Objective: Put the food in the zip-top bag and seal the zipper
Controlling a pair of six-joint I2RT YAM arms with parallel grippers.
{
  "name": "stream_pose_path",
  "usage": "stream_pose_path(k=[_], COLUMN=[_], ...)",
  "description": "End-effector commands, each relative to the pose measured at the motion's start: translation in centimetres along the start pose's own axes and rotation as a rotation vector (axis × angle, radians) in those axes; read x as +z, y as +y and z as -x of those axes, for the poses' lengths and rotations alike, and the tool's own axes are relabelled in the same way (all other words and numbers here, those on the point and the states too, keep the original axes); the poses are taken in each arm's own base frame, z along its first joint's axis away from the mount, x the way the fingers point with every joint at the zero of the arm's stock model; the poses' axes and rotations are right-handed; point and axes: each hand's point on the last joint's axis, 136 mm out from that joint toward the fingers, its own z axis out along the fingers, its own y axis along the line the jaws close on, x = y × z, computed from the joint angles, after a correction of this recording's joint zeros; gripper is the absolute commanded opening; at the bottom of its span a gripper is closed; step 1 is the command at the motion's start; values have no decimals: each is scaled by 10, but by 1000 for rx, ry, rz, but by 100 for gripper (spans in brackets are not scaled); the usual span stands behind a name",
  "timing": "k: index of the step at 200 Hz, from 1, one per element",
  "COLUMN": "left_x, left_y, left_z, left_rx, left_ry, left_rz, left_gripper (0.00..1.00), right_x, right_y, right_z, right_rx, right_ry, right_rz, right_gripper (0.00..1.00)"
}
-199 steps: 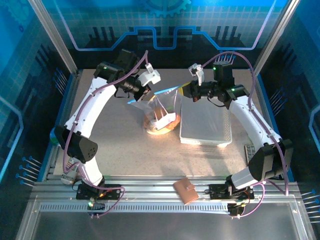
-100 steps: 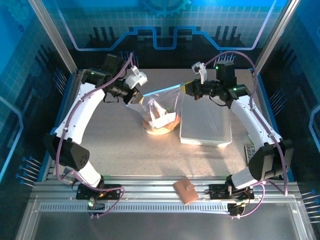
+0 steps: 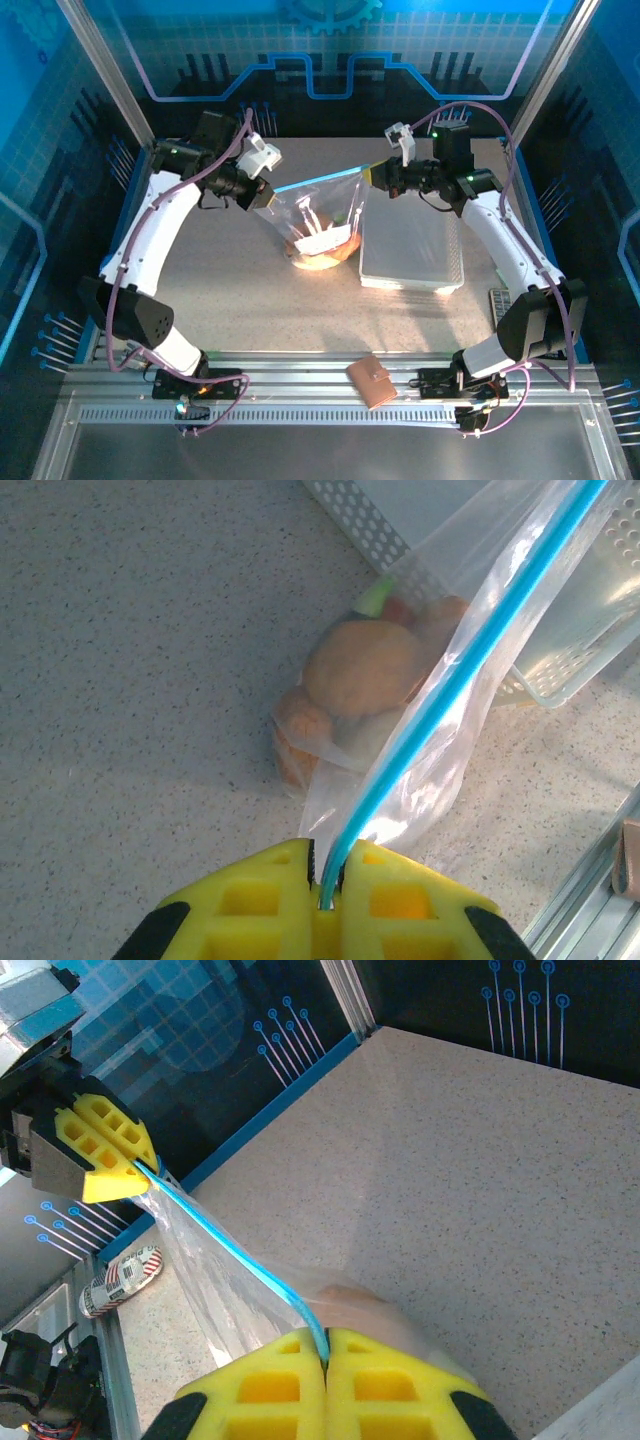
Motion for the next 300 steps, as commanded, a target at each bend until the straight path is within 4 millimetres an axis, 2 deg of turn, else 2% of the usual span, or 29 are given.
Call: stream_pose_path(k=[1, 28, 57, 100, 126, 165, 198, 218, 240, 266, 300], left_x=[-15, -21, -30, -47, -64, -94, -104, -93, -60, -16, 21], left_y=[21, 27, 30, 30, 20, -4, -16, -11, 5, 38, 81], left_z=[-35, -40, -32, -14, -14, -28, -41, -38, -30, -15, 16], left_rx=[-107, -140, -162, -179, -190, -247, -306, -307, -316, -347, -345], left_ry=[109, 133, 78, -93, -164, -219, -243, -255, -222, -171, -167], left_rz=[122, 170, 209, 287, 320, 304, 281, 281, 267, 276, 326], left_gripper=[4, 3, 0, 0, 0, 0, 1, 4, 3, 0, 0], right_x=[-22, -22, -18, -7, -8, -25, -34, -25, -3, 29, 62], right_y=[-12, -8, 1, 41, 63, 93, 102, 91, 65, 30, -21], right_z=[23, 23, 22, 15, 11, 2, -7, -10, -13, -20, -18], right_rx=[-22, -28, -44, -129, -173, -189, -146, -120, -75, -13, 5], right_ry=[-81, -78, -65, -32, -14, -6, 1, 24, 85, 157, 193], right_rz=[-81, -76, -59, 14, 20, 28, 29, 2, -54, -86, -182], right_gripper=[0, 0, 0, 0, 0, 0, 0, 0, 0, 0, 0])
